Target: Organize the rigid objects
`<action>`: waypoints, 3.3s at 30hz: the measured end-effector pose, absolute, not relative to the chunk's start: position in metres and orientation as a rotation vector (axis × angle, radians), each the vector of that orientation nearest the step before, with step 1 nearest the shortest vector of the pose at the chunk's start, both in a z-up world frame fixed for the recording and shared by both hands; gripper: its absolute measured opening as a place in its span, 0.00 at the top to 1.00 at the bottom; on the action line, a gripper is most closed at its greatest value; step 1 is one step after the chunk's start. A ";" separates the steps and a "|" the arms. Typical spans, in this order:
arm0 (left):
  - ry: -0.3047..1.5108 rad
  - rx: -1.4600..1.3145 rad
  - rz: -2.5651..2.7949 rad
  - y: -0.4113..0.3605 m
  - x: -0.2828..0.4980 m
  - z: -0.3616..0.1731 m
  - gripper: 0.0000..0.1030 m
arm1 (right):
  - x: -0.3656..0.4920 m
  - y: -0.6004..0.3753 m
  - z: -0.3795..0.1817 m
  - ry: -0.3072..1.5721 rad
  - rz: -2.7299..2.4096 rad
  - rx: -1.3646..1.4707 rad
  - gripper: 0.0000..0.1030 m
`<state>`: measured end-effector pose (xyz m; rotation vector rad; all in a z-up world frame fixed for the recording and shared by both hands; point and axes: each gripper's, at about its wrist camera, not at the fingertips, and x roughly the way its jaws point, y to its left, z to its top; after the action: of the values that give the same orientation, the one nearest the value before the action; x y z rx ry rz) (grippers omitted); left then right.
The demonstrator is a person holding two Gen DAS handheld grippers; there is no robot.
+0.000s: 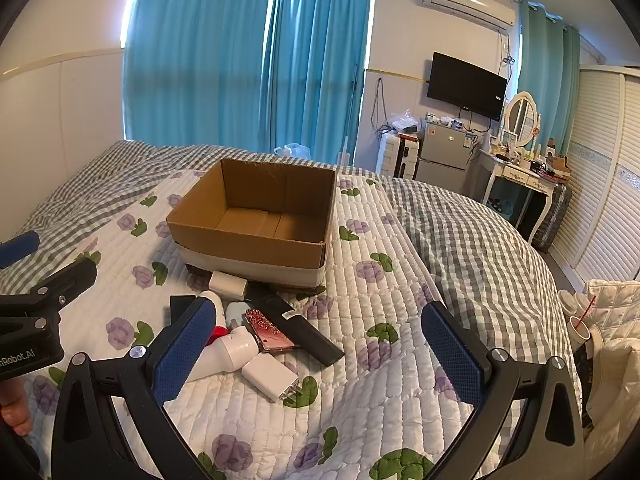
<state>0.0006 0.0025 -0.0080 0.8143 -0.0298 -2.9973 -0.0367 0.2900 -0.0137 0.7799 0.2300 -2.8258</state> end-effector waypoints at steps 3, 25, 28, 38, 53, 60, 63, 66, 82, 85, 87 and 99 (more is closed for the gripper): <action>-0.030 0.821 -2.994 0.003 0.000 -0.009 0.00 | -0.036 0.290 -0.015 0.230 -2.822 0.784 0.00; -0.031 0.829 -2.994 0.004 -0.001 -0.009 0.00 | -0.038 0.287 -0.016 0.239 -2.807 0.806 0.00; -0.025 0.827 -2.995 0.005 0.000 -0.007 0.00 | -0.038 0.286 -0.013 0.239 -2.803 0.809 0.00; -0.035 0.833 -3.003 0.008 0.002 0.001 0.00 | -0.030 0.282 -0.004 0.272 -2.788 0.809 0.00; -0.125 1.291 -2.803 0.009 -0.047 -0.096 0.00 | -0.111 0.266 -0.105 0.293 -2.396 1.384 0.07; -0.184 1.383 -2.770 0.020 -0.057 -0.113 0.00 | -0.136 0.247 -0.154 0.362 -2.245 1.511 0.20; -0.226 1.406 -2.761 0.028 -0.060 -0.117 0.00 | -0.142 0.246 -0.164 0.351 -2.205 1.532 0.40; -0.243 1.424 -2.786 0.037 -0.061 -0.117 0.00 | -0.135 0.255 -0.157 0.342 -2.229 1.503 0.40; -0.292 1.672 -2.848 0.096 -0.106 -0.152 0.32 | -0.132 0.302 -0.111 0.187 -2.379 1.438 0.40; -0.282 1.668 -2.853 0.096 -0.109 -0.149 0.42 | -0.131 0.302 -0.115 0.194 -2.373 1.450 0.40; -0.269 1.665 -2.877 0.094 -0.105 -0.144 0.52 | -0.131 0.300 -0.115 0.201 -2.376 1.449 0.40; -0.189 1.505 -3.007 0.079 -0.074 -0.087 0.57 | -0.112 0.291 -0.087 0.260 -2.447 1.339 0.41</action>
<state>-0.0740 0.0794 -0.0870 1.5046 -0.1895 -3.0075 -0.1120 0.2908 -0.0868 1.3392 0.2598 -2.4467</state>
